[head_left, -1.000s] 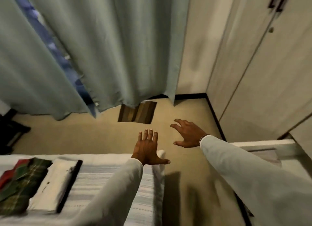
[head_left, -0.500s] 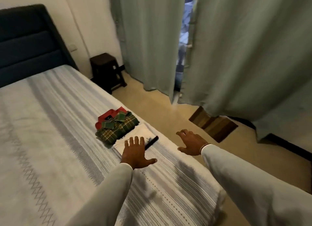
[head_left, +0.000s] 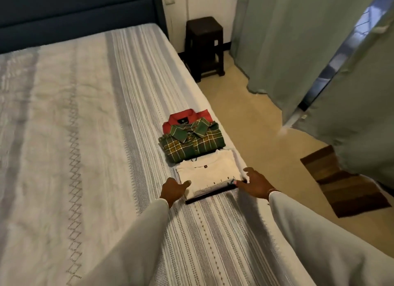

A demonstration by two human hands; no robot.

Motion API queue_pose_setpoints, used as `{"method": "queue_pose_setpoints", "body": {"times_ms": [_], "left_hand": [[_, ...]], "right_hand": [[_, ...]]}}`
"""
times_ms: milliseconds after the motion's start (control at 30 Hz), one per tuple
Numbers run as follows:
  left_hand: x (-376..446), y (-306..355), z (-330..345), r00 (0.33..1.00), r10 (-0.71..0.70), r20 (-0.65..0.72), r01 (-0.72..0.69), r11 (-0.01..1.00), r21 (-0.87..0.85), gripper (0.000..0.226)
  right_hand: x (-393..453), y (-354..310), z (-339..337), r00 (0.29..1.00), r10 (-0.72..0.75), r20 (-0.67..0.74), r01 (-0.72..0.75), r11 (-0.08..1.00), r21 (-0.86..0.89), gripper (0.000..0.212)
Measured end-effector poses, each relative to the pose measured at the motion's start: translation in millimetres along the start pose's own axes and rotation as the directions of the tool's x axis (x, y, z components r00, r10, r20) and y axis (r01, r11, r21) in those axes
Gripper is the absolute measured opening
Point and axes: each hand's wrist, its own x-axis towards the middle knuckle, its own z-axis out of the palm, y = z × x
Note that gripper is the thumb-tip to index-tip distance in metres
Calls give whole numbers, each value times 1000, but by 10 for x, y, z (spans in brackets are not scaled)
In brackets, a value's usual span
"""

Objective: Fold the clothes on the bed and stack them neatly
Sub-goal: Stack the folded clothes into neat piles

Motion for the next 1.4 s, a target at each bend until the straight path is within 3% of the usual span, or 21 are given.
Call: {"method": "queue_pose_setpoints", "body": {"times_ms": [167,200,300,467,533,633,700,867,1000,1067,1167,1233,1400], "left_hand": [[571,-151,278,982,-184,32,182,910,-372,124],[640,-161,318,977,-209,35,204,884,-422,124],[760,-112,359,973,-224,59,219,813,-539,71],[958,-105,407,972,-214,95,226,751,-621,57],[1016,-125,407,971,-199,134,238,734,-636,53],[1030,-94,397,955,-171,243,291,710,-641,57],[1055,-70,423,950,-153,272,301,685,-664,59],[949,-25,489,985,-122,120,171,723,-670,39],[763,-18,409,997,-64,38,74,761,-645,48],[653,15,340,999,-35,12,35,784,-620,61],[420,114,267,999,29,22,-11,813,-583,54],[265,165,236,996,77,39,-40,813,-581,47],[-236,268,168,973,190,131,-84,818,-569,54]], "right_hand": [[677,71,57,997,76,-35,-70,988,140,90],[769,79,75,996,92,-20,-88,984,157,89],[956,74,128,996,85,-6,-82,980,179,87],[1200,229,291,984,176,-20,-157,917,368,117],[1250,205,307,980,201,-9,-177,883,436,110],[1254,101,292,986,169,8,-155,882,446,67],[1245,71,277,990,144,10,-134,890,436,55],[1150,120,196,996,83,29,-87,877,473,69],[1197,405,306,997,71,-12,-53,833,551,107],[878,242,234,997,61,-47,-20,798,602,88],[415,68,155,995,65,-70,0,736,677,49],[177,70,131,993,67,-94,23,682,731,46],[-635,147,41,975,126,-185,81,570,818,48]]}}
